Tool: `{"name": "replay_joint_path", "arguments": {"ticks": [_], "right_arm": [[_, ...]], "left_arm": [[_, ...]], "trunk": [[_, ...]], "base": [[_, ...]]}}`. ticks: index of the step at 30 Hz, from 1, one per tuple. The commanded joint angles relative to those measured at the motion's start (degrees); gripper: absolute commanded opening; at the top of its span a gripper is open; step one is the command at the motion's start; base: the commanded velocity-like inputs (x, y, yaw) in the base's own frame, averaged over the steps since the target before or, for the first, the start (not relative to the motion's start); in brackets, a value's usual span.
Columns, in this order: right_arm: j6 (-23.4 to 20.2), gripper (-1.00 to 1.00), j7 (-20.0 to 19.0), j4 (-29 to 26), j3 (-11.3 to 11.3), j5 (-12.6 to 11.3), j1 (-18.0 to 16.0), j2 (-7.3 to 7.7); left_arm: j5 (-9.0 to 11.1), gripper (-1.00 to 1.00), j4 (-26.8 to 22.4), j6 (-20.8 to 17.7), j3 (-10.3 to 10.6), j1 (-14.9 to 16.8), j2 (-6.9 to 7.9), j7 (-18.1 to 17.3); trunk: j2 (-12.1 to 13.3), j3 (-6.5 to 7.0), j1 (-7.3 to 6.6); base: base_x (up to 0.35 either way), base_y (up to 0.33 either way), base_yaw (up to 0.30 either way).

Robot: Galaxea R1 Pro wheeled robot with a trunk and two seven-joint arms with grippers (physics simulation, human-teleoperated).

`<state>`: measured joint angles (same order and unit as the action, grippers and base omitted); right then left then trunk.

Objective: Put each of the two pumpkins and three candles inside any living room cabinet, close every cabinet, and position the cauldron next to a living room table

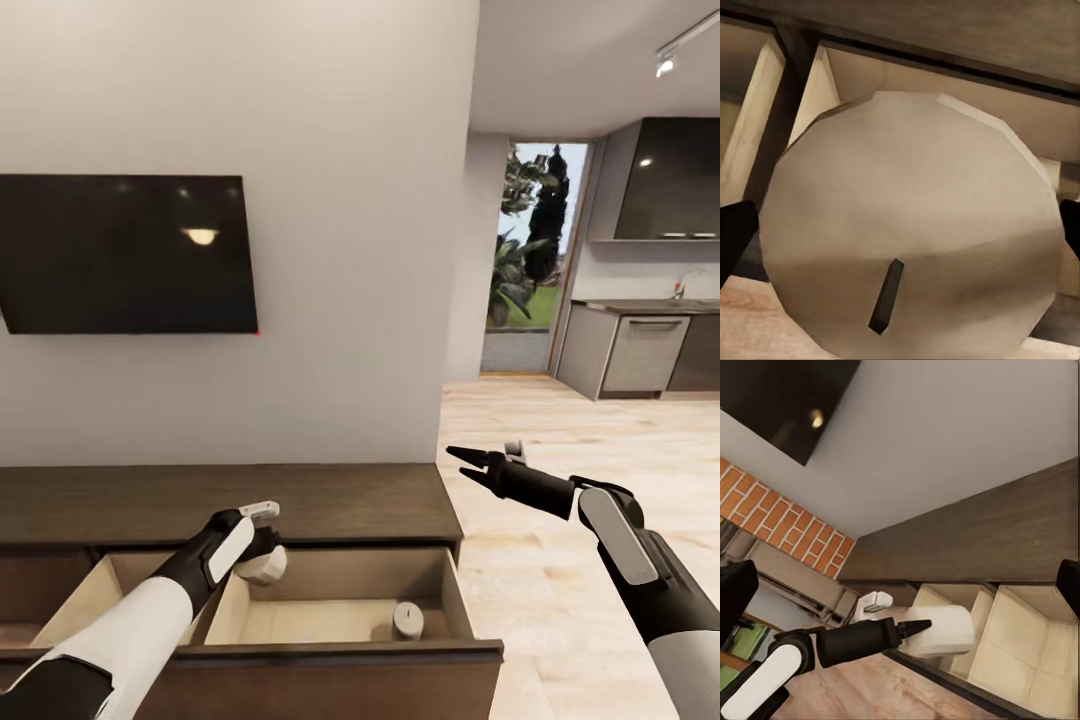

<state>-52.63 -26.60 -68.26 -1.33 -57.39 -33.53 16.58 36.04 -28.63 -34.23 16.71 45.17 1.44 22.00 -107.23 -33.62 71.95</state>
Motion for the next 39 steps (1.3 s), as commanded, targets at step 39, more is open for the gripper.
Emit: {"name": "replay_joint_path", "arguments": {"ticks": [39], "right_arm": [[0.07,1.0,-0.29,0.75,0.1,0.32,-0.05,0.1]], "left_arm": [[0.38,-1.0,2.27,-1.01,0.58,0.05,2.14,0.54]], "trunk": [[-2.04,-0.96,1.12]], "base": [[0.115,0.0,0.0]]}}
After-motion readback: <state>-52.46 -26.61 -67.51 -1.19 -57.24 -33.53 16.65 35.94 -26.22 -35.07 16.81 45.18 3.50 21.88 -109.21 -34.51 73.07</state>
